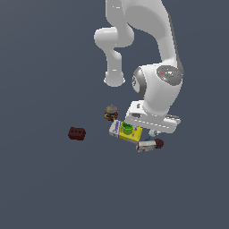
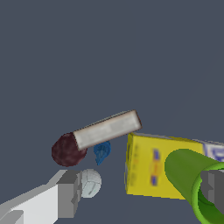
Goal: Pick up a designated object from a clutter of objects.
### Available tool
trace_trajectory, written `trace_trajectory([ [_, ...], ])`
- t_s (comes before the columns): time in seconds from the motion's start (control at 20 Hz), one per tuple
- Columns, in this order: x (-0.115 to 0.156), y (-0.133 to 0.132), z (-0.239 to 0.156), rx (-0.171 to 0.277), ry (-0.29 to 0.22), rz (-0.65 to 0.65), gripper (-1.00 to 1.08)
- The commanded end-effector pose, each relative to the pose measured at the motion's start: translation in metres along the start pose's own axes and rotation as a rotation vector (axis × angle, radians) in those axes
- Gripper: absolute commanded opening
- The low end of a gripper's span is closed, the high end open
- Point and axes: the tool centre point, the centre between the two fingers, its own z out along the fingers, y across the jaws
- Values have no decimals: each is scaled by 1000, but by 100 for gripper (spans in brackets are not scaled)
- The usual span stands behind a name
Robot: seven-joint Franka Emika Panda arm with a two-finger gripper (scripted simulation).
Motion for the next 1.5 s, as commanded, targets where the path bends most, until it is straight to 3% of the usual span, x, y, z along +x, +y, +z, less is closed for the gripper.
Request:
trace_trajectory([
  [0.0, -5, -11, 17, 2, -2, 29, 100],
  [0.5, -18, -35, 53, 6, -8, 88, 100],
  [0.9, -19, -36, 60, 6, -10, 88, 100],
  [1.45, -20, -36, 103, 6, -9, 91, 100],
])
